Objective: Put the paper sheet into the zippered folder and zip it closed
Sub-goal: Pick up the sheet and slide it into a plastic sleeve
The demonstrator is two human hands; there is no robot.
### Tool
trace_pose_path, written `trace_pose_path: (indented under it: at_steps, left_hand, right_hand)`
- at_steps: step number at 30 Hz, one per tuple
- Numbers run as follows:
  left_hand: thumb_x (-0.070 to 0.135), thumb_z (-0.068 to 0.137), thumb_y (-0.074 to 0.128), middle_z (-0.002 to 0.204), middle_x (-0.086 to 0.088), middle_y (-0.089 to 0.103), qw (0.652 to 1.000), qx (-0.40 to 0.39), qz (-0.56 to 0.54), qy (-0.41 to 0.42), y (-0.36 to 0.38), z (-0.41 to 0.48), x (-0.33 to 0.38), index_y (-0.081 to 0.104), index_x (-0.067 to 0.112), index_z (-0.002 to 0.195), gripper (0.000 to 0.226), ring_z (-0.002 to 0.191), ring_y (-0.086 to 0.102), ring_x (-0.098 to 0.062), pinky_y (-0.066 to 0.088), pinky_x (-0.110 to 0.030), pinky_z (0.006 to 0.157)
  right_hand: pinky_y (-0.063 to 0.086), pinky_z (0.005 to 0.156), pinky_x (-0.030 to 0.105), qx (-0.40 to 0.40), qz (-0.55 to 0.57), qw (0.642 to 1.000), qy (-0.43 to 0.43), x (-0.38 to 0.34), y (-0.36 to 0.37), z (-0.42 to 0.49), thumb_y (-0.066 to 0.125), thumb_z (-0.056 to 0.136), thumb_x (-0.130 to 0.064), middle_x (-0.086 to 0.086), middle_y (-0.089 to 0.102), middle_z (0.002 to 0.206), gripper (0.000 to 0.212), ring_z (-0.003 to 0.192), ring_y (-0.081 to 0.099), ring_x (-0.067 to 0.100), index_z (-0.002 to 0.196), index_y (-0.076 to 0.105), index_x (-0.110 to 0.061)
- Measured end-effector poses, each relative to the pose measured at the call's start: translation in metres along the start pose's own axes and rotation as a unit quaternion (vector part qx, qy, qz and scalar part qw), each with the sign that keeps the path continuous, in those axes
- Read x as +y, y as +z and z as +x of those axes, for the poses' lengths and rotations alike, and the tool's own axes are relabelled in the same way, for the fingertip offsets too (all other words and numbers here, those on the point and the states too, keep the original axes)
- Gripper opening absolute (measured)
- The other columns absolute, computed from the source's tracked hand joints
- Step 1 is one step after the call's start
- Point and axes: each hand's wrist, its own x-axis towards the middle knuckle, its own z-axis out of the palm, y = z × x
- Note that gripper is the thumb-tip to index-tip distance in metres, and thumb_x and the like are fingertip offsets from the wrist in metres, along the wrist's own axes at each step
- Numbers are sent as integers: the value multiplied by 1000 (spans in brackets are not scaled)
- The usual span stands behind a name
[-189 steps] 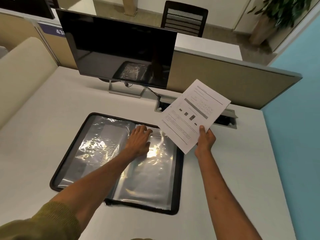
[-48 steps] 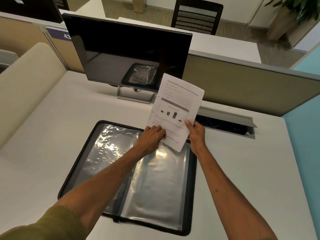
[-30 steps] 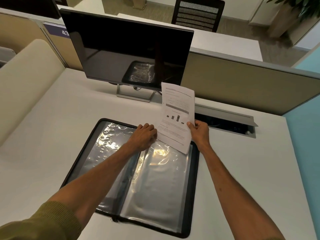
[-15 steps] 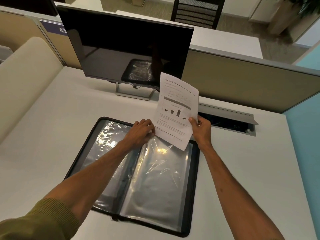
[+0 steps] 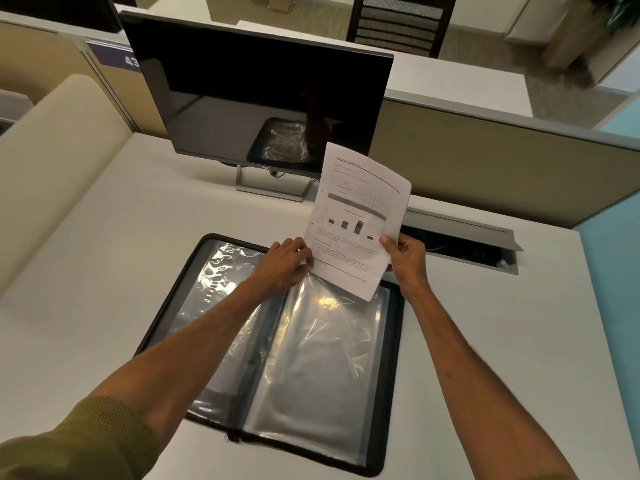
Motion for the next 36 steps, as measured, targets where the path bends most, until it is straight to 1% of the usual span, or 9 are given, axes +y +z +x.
trace_pose_path:
  at_steps: [4, 9, 12, 14, 16, 22, 29, 33, 36]
  left_hand:
    - [39, 112, 54, 150, -1, 50, 1000, 0, -4, 2, 2, 1, 1, 61, 20, 137, 32, 133, 54, -20, 45, -37, 116]
    - [40, 111, 54, 147, -1, 52, 1000, 9, -3, 6, 5, 2, 6, 61, 20, 136, 33, 130, 56, -19, 46, -36, 114]
    - [37, 111, 55, 144, -1, 54, 1000, 8, -5, -13, 9, -1, 13, 61, 21, 136, 31, 126, 57, -19, 47, -37, 114]
    - [32, 111, 53, 139, -1, 57, 1000, 8, 2, -24, 17, -6, 29, 60, 21, 136, 29, 120, 61, -20, 51, -39, 110]
    - [28, 110, 49, 135, -3, 62, 999, 0, 0, -35, 28, -12, 50, 55, 21, 138, 30, 117, 67, -26, 54, -45, 104]
    - [26, 112, 46, 142, -6, 64, 990, 7, -88, -108, 58, -23, 101, 38, 23, 154, 43, 114, 69, -30, 63, -51, 91]
    - [19, 110, 52, 132, -2, 65, 991, 10, -72, -113, 54, -10, 96, 46, 21, 134, 25, 107, 68, -28, 64, -47, 87]
    - [22, 113, 48, 128, -4, 66, 993, 0, -63, -99, 51, 0, 93, 48, 18, 135, 23, 107, 69, -29, 63, -47, 89]
    - [23, 113, 49, 128, -4, 65, 993, -3, -71, -97, 53, 1, 93, 48, 17, 135, 22, 107, 69, -28, 63, -47, 89]
  right_hand:
    - [67, 87, 44, -4, -20, 1000, 5, -4, -3, 4, 70, 101, -19, 7, 78, 119, 29, 97, 78, 15, 127, 71, -7]
    - [68, 80, 36, -2, -25, 1000, 8, -6, -10, 8, 72, 100, -22, -10, 78, 104, 26, 82, 80, 3, 123, 73, -11]
    - [67, 86, 45, -6, -46, 999, 14, -4, -12, 8, 72, 100, -21, 1, 79, 111, 25, 92, 79, 13, 122, 73, -9]
    - [65, 91, 52, -16, -62, 998, 15, 1, -11, 6, 72, 100, -18, 11, 79, 115, 26, 100, 79, 26, 122, 74, -4]
    - [63, 94, 55, -28, -75, 997, 20, 8, -8, 1, 71, 100, -17, 14, 78, 118, 29, 104, 78, 31, 125, 73, -1]
    - [62, 96, 57, -13, -40, 997, 63, 23, -6, -10, 70, 101, -16, 15, 76, 125, 32, 108, 77, 34, 129, 70, -2]
    - [64, 93, 43, -51, -47, 993, 92, 30, -14, -19, 71, 100, -14, 15, 76, 126, 30, 105, 78, 28, 127, 71, -2]
    - [61, 101, 50, -102, -96, 984, 110, 35, -16, -22, 72, 99, -12, 15, 75, 129, 32, 112, 76, 31, 129, 71, -2]
    - [60, 103, 53, -109, -117, 983, 87, 31, -15, -19, 72, 97, -6, 14, 72, 134, 39, 119, 72, 32, 136, 66, -4]
